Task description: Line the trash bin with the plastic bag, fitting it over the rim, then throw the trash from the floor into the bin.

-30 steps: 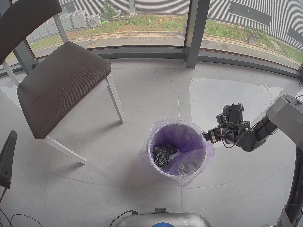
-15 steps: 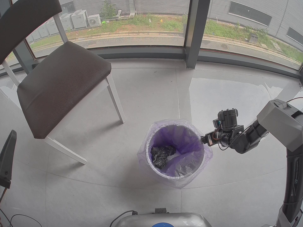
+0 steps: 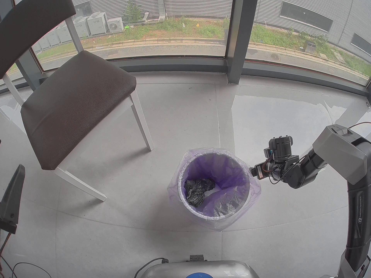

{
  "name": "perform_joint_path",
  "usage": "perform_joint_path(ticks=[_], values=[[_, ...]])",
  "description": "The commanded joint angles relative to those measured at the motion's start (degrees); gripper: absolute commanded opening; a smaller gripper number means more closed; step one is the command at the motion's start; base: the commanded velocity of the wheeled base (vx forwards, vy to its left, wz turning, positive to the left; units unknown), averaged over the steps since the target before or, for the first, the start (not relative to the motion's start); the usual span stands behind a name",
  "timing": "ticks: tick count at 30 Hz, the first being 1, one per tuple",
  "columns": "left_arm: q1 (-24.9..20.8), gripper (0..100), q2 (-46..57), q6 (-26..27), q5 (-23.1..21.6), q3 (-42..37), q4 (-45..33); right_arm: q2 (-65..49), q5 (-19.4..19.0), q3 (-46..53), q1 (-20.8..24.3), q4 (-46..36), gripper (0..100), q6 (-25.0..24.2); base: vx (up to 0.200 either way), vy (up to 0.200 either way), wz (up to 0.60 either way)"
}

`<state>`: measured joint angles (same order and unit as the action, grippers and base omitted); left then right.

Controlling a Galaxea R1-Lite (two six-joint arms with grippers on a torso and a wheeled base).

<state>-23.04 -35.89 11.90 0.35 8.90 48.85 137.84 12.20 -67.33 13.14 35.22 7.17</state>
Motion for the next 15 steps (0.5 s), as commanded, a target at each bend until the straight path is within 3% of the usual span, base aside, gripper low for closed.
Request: perform_joint_path(ticks=[1, 9, 15], values=[[0.0, 100, 0.1, 0.0, -0.2, -0.5, -0.8, -3.0, 0.1, 1.8, -0.1, 0.2, 100, 0.2, 0.0, 0.0, 0.0], [-0.1, 100, 1.2, 0.0, -0.4, -0.6, -4.1, -10.7, 1.0, 4.7, -0.1, 0.1, 100, -0.4, 0.0, 0.0, 0.0], [0.0, 100, -1.0, -2.6, -0.3, 2.0, -11.3, -21.7, 0.9, 11.1, -0.6, 0.9, 100, -1.9, 0.0, 0.0, 0.0]])
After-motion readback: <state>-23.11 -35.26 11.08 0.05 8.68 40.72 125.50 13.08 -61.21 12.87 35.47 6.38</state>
